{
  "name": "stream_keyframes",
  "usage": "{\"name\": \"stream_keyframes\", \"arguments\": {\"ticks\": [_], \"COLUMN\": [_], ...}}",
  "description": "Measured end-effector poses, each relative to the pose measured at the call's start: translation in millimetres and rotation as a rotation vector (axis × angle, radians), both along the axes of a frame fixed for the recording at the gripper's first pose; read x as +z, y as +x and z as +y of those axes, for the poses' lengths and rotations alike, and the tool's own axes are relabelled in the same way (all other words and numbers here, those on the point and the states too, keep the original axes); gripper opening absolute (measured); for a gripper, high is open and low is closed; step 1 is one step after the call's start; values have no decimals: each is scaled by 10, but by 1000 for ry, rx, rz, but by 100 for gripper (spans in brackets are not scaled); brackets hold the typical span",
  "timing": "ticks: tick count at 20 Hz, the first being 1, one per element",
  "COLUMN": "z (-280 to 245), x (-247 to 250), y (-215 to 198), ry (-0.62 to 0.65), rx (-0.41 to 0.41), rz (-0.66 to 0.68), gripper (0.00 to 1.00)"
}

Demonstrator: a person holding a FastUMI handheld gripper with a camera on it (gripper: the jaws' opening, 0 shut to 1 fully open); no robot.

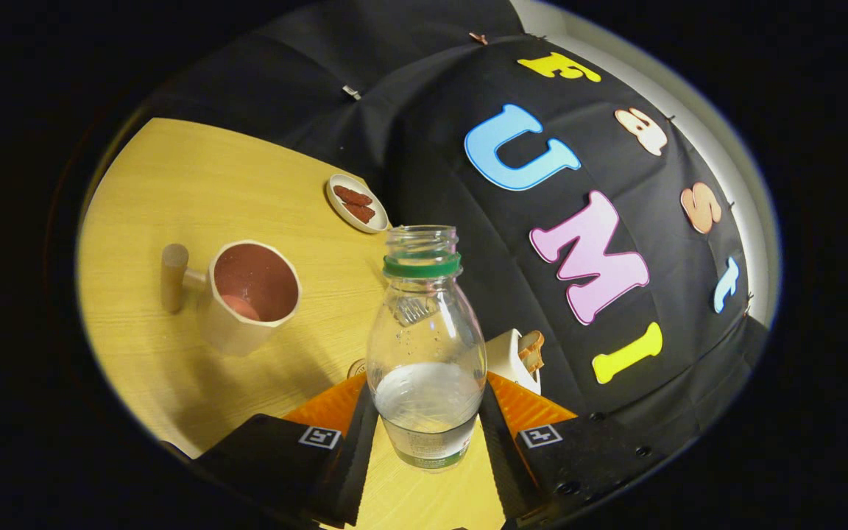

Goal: Take the bottle from table, then pour the juice into the cup, finally place the bottle on the coaster

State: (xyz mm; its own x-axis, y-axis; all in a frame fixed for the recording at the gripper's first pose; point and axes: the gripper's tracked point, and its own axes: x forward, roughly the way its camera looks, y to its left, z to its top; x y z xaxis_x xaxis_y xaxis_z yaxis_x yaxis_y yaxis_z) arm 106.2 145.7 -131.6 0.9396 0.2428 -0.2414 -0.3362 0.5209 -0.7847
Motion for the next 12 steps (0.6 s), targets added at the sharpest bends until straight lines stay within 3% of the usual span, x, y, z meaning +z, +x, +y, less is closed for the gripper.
{"name": "stream_keyframes", "arguments": {"ticks": [12], "z": [156], "x": [-242], "y": [208], "ry": [-300], "rx": [64], "rz": [-33], "gripper": [72]}}
